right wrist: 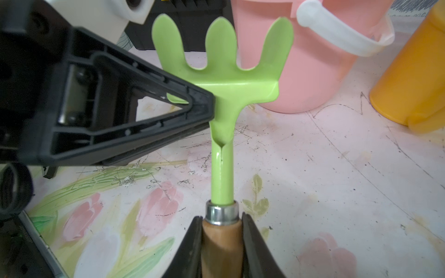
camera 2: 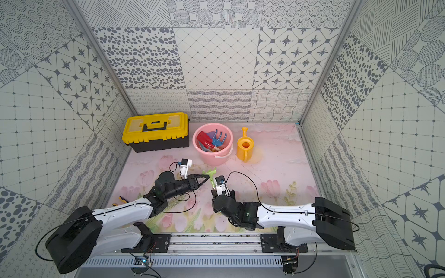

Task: Organize the gardening tools
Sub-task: Pick up the gardening tool from the center of the board.

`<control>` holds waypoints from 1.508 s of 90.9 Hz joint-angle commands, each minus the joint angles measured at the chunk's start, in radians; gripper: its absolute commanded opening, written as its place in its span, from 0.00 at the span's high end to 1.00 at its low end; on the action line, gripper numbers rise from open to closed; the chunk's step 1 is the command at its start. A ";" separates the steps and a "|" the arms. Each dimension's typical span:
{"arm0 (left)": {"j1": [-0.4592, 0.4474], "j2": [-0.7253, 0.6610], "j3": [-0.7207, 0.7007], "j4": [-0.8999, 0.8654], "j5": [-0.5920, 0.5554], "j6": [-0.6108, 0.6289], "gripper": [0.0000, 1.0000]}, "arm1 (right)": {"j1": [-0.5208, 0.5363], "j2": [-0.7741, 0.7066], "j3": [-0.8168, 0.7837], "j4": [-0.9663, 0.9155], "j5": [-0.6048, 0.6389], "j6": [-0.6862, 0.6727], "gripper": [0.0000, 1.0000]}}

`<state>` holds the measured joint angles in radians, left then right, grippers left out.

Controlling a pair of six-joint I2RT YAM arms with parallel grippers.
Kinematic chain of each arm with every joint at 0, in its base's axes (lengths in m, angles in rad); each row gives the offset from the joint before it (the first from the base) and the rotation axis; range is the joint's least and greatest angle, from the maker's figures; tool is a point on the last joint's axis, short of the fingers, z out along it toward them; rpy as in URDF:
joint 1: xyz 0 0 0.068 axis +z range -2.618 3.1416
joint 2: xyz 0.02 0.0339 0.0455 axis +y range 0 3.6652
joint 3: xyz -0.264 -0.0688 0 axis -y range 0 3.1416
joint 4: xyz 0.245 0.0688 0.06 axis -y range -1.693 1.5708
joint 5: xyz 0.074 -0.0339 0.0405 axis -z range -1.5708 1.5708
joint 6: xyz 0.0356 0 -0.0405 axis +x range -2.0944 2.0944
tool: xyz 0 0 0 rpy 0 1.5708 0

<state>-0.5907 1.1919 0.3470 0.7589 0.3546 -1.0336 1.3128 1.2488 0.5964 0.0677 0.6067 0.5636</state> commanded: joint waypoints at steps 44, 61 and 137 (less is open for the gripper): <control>0.033 -0.007 -0.006 0.090 0.026 -0.026 0.91 | 0.035 0.009 0.025 0.064 -0.009 -0.050 1.00; 0.036 -0.003 -0.009 0.100 0.029 -0.032 1.00 | 0.040 0.010 0.023 0.067 -0.001 -0.054 1.00; 0.037 -0.098 0.049 0.020 0.035 0.074 1.00 | -0.104 -0.469 -0.085 -0.165 0.152 -0.195 0.03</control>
<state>-0.5667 1.1374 0.3450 0.7879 0.3920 -1.0454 1.2789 0.8803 0.5510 -0.0502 0.7464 0.4496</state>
